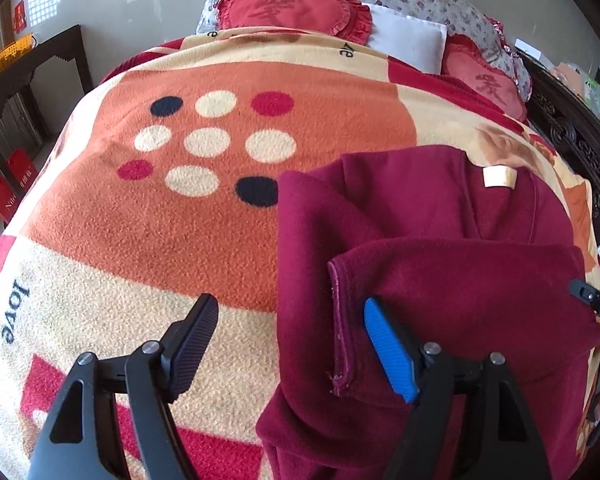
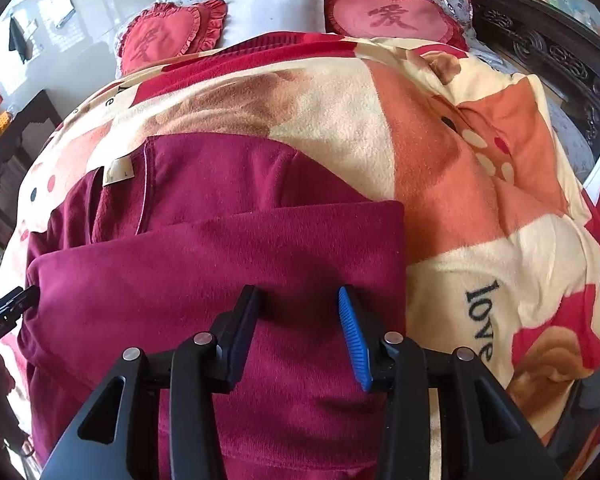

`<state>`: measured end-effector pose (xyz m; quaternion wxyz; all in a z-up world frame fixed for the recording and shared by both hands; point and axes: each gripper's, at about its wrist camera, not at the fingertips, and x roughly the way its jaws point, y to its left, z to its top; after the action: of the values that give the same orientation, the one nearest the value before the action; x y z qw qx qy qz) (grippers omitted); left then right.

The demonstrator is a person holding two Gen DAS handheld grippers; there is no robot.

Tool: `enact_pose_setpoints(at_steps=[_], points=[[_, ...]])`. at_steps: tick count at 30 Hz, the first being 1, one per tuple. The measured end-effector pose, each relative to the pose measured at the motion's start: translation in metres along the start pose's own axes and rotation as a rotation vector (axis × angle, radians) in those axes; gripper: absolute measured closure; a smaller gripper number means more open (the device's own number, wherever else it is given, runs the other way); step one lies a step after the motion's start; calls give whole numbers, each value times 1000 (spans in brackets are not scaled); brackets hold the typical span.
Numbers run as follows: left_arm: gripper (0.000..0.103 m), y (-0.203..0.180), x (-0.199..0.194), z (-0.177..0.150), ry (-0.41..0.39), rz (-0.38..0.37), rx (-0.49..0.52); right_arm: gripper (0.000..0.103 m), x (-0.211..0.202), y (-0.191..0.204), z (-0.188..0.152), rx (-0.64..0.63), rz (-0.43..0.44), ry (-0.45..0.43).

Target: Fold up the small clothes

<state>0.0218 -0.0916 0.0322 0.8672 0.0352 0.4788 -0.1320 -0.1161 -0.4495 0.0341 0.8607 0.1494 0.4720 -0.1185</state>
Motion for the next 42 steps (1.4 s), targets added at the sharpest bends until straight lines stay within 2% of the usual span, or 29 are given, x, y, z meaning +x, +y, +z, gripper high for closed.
enact_pose_setpoints(at_steps=[6,11,15,23,30,42], points=[[23,4,-6,-3,4,-17,-24,78,-1,0,1,2,0,2],[23,7,-30,-15,24,-60,-47,78,-19,-6,1,75,39,-19],[23,6,-53,-42,65,-99,-41,78,-37,-12,-7,127,67,-15],[23,-5,-96,-108,124,-156,4,78,-74,-9,-34,107,62,11],[23,-7,-127,-146,123,-184,27,78,-105,5,-63,65,57,32],[23,1,-141,-200,205,-210,29,78,-125,32,-104,6,64,70]])
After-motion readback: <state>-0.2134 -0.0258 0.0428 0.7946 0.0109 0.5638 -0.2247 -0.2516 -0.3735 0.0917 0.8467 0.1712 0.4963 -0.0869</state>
